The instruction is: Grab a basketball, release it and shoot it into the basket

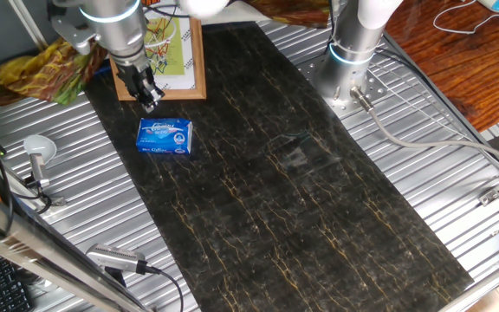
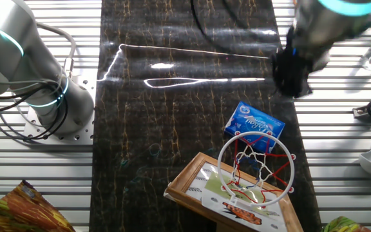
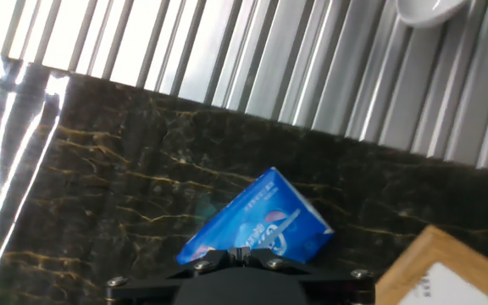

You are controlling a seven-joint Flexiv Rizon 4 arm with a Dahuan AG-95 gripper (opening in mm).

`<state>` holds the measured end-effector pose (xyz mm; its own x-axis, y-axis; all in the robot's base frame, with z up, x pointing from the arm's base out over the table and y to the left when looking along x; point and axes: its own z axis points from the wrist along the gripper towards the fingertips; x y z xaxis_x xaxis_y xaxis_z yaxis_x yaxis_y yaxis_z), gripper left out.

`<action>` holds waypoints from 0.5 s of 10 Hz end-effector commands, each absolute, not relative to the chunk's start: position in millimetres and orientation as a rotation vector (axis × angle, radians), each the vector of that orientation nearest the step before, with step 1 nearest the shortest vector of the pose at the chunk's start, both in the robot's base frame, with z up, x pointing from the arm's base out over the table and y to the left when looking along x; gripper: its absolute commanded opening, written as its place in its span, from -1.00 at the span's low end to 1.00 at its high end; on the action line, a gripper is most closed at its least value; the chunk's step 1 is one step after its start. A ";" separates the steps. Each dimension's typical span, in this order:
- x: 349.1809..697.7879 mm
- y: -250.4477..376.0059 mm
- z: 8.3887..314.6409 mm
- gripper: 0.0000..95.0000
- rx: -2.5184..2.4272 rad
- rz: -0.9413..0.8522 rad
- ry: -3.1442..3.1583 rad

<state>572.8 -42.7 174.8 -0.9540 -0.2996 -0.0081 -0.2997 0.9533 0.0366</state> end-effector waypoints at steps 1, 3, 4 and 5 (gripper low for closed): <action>573.4 -43.6 157.8 -1.00 -0.465 0.084 3.102; 572.7 -43.7 150.9 -1.00 -0.468 0.077 3.103; 572.9 -43.4 151.1 -1.00 -0.474 0.071 3.101; 573.4 -43.0 152.2 -1.00 -0.478 0.068 3.100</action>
<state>573.0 -43.1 152.2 -0.9530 -0.3027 -0.0104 -0.3029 0.9521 0.0415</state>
